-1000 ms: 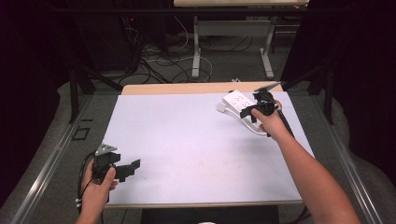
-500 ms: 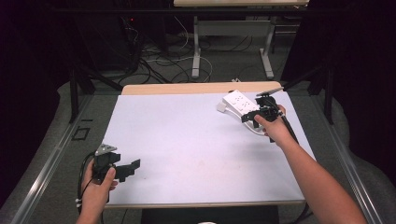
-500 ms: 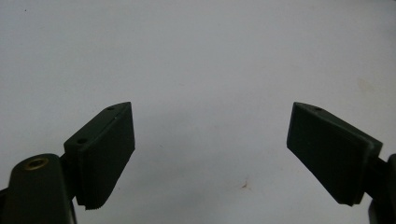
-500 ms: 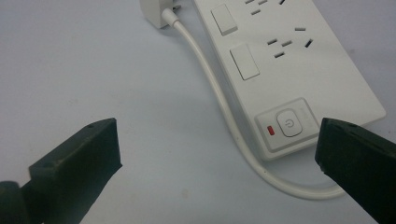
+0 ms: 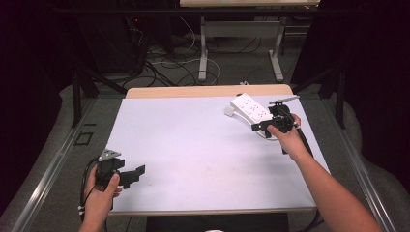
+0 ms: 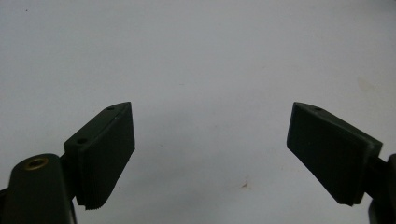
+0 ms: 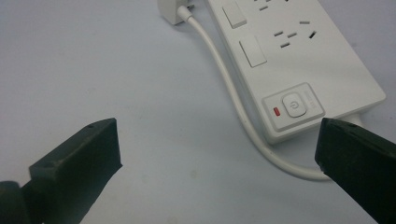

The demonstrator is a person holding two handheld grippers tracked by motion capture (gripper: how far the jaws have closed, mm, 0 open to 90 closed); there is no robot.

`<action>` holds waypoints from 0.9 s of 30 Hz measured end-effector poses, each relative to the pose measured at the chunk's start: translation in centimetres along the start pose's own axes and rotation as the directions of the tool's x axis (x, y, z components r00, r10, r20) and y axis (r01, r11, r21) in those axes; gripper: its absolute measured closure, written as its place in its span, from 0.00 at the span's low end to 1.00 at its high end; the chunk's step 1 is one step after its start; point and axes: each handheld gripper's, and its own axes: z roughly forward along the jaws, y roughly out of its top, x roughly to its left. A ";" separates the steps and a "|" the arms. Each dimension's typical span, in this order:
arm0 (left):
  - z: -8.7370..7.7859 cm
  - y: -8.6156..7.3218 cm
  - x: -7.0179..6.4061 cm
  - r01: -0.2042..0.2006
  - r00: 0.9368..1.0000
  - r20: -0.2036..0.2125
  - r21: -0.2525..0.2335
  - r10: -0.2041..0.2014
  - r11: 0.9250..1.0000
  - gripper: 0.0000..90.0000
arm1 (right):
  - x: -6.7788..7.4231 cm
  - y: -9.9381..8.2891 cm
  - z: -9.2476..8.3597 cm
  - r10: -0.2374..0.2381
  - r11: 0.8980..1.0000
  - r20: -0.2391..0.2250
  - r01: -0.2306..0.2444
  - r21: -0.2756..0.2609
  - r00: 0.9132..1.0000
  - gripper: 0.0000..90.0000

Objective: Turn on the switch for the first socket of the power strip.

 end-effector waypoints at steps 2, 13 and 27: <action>0.0 0.0 0.0 0.000 1.000 0.001 0.000 0.000 1.000 0.17 | 0.1 -0.4 -0.3 -0.009 1.000 0.007 0.010 -0.009 1.000 0.00; -0.1 0.0 0.0 -0.004 1.000 0.000 0.002 0.004 1.000 0.17 | 0.5 -2.9 -1.7 -0.055 0.997 -0.004 0.055 -0.058 0.998 0.00; -0.1 0.0 -0.1 -0.002 1.000 -0.001 0.003 0.002 1.000 0.17 | 0.7 -6.6 -3.6 -0.080 0.994 -0.034 0.077 -0.080 0.996 0.00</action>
